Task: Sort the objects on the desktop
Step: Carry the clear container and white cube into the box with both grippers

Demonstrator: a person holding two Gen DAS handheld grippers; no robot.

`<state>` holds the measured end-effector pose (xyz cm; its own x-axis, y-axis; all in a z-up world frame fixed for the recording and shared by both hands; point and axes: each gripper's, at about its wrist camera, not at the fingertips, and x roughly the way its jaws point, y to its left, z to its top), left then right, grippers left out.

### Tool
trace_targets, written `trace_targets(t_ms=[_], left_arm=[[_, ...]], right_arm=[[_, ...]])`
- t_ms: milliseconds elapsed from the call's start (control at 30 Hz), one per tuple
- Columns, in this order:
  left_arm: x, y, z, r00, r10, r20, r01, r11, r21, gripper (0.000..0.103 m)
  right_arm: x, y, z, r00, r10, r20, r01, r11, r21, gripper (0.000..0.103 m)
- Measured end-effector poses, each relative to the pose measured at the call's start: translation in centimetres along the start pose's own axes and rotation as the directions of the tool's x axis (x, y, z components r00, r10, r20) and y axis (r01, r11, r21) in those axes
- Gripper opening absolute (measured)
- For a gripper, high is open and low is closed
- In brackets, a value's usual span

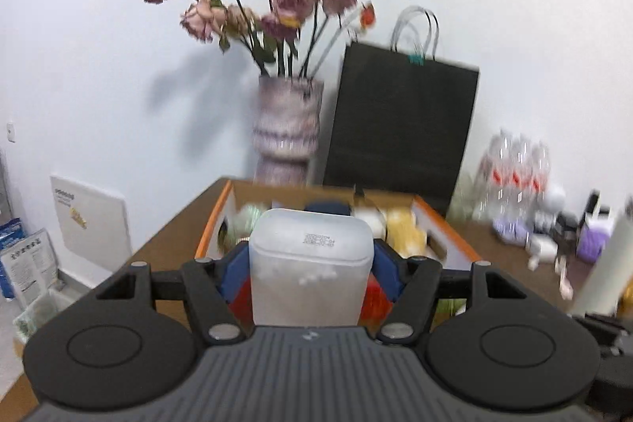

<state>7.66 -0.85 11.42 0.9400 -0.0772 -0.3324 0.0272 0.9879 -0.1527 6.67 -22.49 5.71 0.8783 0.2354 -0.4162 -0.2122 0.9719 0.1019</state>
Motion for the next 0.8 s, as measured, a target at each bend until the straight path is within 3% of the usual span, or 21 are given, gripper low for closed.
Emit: trace_targets(t_ms=[133,233,333,400,567,633,800], left_arm=[[4.0,-0.1,4.3,0.998,-0.037,0.041,0.038,0.998,-0.044,0.066],[8.0,-1.0,5.3,0.998,-0.034,0.045,0.036,0.999,-0.025,0.066],[13.2,-1.1,4.0,0.99,-0.019,-0.137,0.012,0.999,-0.052,0.066],[15.6,-1.3,2.7,0.976,-0.013,-0.216,0.001,0.998,-0.056,0.066],[16.6,-1.7,1.4,0.977,-0.031,-0.213,0.023,0.999,-0.04,0.07],[16.5,-1.5,1.3,0.973,-0.06,-0.223,0.052,0.998,-0.038,0.081],[16.1,-0.8,1.9,0.97,-0.093,-0.227,0.084,0.995,-0.046,0.085]], right_arm=[[1.3,0.4,4.9,0.998,0.0,0.056,0.002,1.0,-0.029,0.037],[4.4,0.0,8.7,0.999,-0.022,0.05,0.022,1.0,-0.003,0.037],[8.5,-1.0,10.8,0.998,-0.059,-0.005,0.059,0.998,-0.007,0.038],[11.2,-1.9,11.1,0.996,-0.053,-0.072,0.054,0.998,0.011,0.037],[17.5,-3.3,11.0,0.967,-0.056,-0.248,0.069,0.997,0.043,0.038],[19.1,-3.5,10.5,0.96,-0.047,-0.277,0.065,0.996,0.057,0.038],[21.3,-3.0,10.0,0.958,-0.012,-0.285,0.032,0.997,0.068,0.038]])
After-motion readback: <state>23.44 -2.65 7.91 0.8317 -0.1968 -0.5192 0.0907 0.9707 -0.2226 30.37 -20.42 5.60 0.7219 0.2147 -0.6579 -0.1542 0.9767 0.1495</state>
